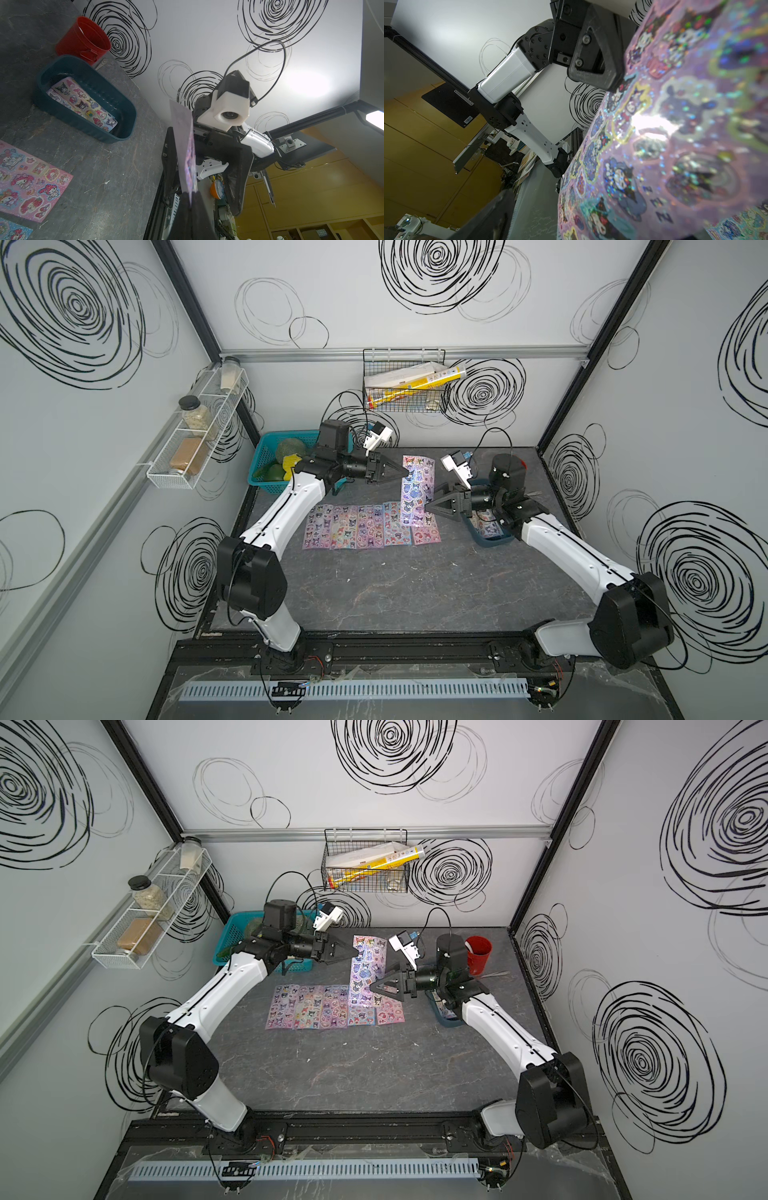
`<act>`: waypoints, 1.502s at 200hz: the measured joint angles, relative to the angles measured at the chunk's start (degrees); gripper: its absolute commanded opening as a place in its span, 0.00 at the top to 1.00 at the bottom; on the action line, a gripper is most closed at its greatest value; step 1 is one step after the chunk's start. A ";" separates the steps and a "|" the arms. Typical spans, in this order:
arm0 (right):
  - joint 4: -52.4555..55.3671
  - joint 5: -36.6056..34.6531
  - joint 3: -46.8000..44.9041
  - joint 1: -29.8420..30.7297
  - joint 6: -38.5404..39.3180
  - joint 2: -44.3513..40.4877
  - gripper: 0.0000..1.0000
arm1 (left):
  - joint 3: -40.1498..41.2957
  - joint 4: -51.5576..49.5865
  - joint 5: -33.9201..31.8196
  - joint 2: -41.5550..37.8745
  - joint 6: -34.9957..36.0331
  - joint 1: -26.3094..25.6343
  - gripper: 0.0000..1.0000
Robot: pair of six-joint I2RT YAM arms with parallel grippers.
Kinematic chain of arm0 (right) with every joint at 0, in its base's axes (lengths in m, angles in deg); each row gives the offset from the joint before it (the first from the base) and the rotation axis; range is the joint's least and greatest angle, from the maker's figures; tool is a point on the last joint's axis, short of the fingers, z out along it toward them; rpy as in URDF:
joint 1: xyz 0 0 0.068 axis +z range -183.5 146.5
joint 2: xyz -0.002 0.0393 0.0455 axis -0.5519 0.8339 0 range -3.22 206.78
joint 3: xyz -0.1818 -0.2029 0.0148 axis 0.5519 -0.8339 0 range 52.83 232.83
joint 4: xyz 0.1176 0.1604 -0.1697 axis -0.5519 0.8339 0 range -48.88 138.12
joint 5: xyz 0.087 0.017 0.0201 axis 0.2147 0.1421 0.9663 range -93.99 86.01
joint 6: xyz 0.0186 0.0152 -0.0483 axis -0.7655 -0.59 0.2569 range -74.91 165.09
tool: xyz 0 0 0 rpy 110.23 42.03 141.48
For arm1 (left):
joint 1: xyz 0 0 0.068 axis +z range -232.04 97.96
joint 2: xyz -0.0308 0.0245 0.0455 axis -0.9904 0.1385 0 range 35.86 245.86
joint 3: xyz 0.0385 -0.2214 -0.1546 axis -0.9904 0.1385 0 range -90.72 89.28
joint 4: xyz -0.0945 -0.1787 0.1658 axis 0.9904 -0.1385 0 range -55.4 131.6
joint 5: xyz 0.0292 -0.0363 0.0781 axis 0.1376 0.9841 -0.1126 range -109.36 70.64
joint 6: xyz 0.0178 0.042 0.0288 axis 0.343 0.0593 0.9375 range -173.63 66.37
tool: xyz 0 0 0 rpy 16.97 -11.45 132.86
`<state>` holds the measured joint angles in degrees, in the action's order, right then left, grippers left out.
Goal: Take the stickers out of the storage box
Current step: Place the sticker at the center of the board.
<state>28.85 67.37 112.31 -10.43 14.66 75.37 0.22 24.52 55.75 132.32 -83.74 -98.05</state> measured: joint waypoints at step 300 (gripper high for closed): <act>12.98 -16.04 7.02 0.07 0.79 12.59 1.00 | 6.54 -11.63 -14.16 -0.28 11.02 4.70 0.65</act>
<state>41.83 51.32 119.33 -10.36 15.44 87.96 6.76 12.89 41.59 132.04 -72.73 -93.35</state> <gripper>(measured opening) 0.041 0.346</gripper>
